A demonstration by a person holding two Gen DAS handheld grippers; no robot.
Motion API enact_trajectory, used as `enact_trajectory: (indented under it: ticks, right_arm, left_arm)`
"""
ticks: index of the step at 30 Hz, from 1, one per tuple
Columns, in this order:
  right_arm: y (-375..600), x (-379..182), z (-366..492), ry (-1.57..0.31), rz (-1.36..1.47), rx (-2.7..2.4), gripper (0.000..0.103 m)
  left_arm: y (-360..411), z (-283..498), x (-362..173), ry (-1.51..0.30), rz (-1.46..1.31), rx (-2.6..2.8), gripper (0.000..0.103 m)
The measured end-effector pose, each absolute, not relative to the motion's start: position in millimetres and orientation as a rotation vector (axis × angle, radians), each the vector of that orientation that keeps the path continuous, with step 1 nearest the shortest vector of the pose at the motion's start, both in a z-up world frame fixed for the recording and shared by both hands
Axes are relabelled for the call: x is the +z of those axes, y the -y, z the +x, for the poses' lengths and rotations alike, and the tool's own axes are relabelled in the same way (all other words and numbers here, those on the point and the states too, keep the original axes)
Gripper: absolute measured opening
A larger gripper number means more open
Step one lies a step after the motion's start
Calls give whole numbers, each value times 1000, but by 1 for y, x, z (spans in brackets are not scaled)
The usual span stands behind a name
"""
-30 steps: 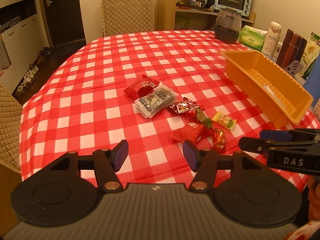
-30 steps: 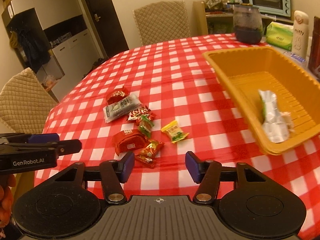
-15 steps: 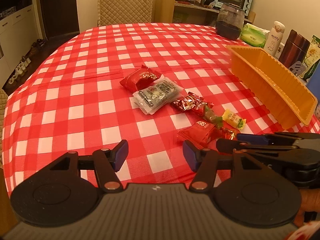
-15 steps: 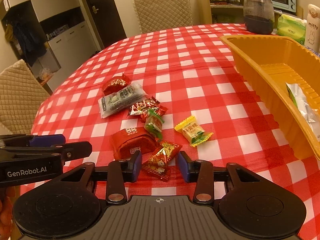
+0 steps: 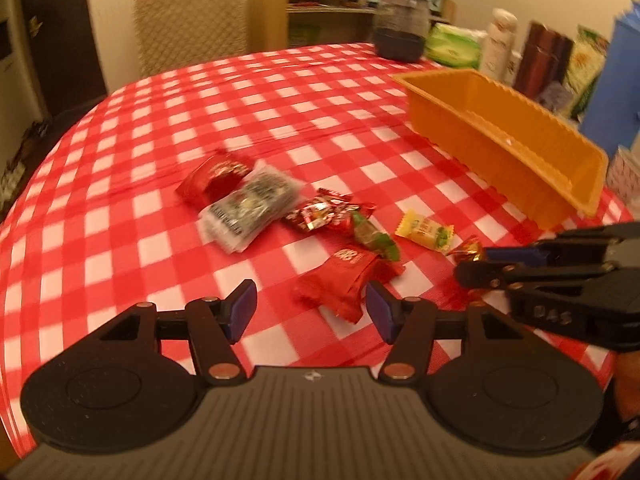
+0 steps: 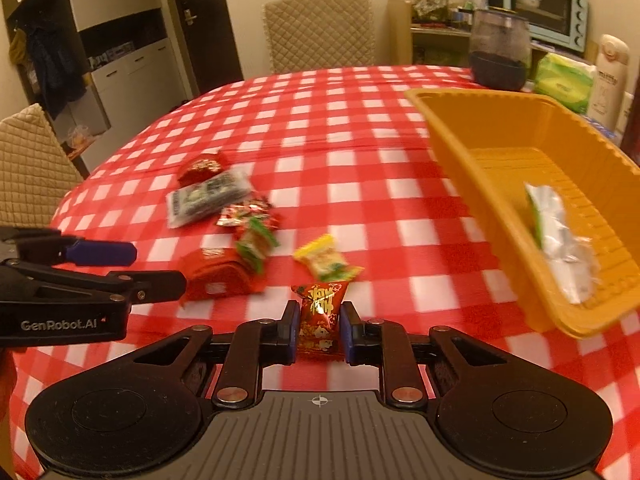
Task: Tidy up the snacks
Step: 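Grasp the red packet with the left gripper while the right lifts its snack packet toward the tray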
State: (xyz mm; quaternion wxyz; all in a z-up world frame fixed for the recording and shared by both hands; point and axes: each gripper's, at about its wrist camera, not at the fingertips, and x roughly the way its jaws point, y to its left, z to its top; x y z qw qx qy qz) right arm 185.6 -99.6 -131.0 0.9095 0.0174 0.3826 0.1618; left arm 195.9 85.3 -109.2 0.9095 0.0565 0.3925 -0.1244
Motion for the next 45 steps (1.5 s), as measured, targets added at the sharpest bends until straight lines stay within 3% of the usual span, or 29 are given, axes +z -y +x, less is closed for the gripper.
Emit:
enact_trajectory:
  ticks: [10, 13, 20, 45]
  right_arm:
    - [123, -133, 185, -798, 81, 317, 21]
    - [125, -133, 186, -798, 88, 318, 21]
    - [126, -132, 184, -798, 98, 319, 21]
    - [151, -91, 155, -728, 120, 298, 21]
  left_arm:
    - [-55, 223, -127, -846, 256, -354, 56]
    - [-54, 225, -130, -861, 243, -368, 44]
    - [-48, 210, -127, -886, 245, -372, 37]
    - [-40, 148, -86, -831, 47, -176, 35]
